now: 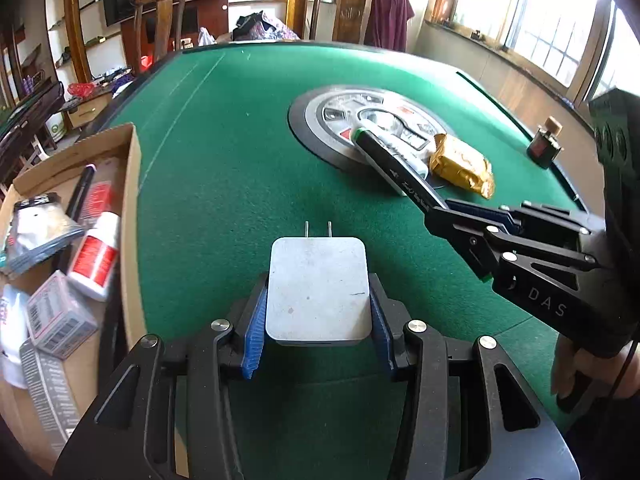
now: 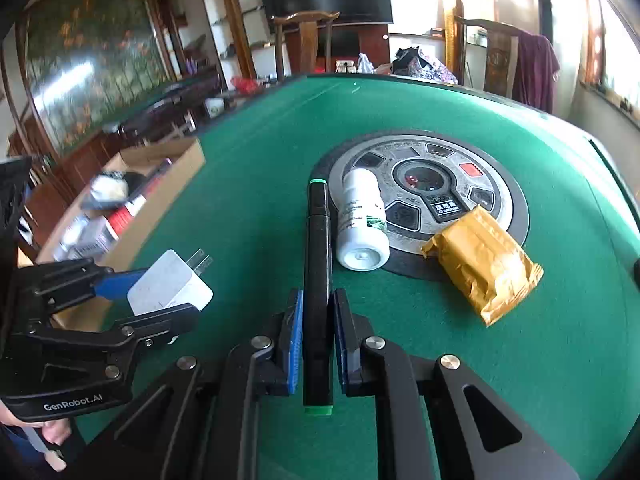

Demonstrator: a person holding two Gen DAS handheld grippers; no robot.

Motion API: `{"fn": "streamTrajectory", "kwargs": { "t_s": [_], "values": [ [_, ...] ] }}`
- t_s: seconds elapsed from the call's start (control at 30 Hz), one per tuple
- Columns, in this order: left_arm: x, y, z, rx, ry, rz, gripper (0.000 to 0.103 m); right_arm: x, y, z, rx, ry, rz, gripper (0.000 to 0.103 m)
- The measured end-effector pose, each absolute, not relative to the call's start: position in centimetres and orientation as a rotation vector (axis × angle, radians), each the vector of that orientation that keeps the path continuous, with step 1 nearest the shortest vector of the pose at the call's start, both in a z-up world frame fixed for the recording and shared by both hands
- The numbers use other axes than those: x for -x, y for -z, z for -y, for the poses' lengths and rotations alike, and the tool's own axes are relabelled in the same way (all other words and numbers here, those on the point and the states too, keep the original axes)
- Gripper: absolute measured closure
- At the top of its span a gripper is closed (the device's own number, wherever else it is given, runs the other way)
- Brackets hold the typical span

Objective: Organize objects
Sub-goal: 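Carry the charger plug and the marker over the cardboard tray with both grippers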

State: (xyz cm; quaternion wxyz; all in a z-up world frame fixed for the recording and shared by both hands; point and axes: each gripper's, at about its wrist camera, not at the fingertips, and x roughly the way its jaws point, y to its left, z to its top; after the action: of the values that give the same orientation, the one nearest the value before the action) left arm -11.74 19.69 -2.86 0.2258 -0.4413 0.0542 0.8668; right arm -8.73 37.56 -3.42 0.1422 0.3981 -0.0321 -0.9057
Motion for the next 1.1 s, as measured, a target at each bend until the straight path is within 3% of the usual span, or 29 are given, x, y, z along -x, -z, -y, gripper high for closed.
{"fn": "streamTrajectory", "kwargs": {
  "t_s": [0.27,1.1],
  "values": [
    [10.5,1.1,-17.1,1.176,-2.400,-0.088,0.059,6.6,2.3,-35.9,-1.079,2.590,0.244,0.091],
    [8.5,-1.9,-3.6,1.086,-2.548,0.172,0.058,5.4,-0.6,-23.0,-1.044,2.437,0.087,0.090]
  ]
}}
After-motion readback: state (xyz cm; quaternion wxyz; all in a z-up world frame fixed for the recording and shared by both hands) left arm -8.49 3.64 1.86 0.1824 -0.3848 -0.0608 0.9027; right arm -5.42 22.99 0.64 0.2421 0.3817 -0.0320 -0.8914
